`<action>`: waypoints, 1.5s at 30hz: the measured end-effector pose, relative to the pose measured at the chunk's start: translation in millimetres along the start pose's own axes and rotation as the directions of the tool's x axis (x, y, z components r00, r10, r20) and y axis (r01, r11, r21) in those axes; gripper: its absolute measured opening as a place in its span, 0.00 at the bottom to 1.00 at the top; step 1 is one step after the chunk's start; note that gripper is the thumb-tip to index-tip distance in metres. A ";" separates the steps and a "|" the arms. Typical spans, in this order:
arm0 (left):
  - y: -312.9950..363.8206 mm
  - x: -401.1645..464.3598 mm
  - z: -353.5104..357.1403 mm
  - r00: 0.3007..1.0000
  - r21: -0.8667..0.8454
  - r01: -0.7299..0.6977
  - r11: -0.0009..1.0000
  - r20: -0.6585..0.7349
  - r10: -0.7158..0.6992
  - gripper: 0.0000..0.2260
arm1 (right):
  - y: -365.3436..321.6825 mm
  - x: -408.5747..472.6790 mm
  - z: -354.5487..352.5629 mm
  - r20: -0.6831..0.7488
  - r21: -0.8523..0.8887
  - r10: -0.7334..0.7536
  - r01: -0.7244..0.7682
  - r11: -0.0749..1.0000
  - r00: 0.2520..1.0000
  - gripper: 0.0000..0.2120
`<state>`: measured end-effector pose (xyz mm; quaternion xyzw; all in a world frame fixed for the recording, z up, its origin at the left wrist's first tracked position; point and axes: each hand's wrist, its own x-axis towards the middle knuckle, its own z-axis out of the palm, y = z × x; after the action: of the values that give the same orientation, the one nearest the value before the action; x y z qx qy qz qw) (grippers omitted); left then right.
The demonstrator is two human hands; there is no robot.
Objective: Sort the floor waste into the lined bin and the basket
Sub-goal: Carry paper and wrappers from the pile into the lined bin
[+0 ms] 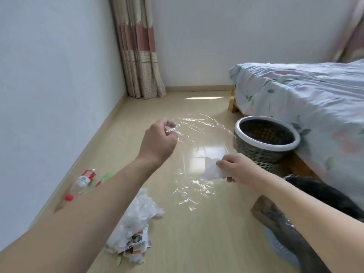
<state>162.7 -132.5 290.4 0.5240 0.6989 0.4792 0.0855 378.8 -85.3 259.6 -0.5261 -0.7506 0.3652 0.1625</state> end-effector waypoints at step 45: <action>84.4 -116.0 457.9 0.246 0.313 -0.801 0.510 0.949 -0.196 0.16 | 352.2 10.3 -87.6 0.311 -0.526 0.606 -0.398 0.751 0.732 0.12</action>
<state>552.9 38.0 69.2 0.8153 0.4994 -0.2700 0.1141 666.2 20.4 64.4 -0.6327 -0.6514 0.3376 -0.2480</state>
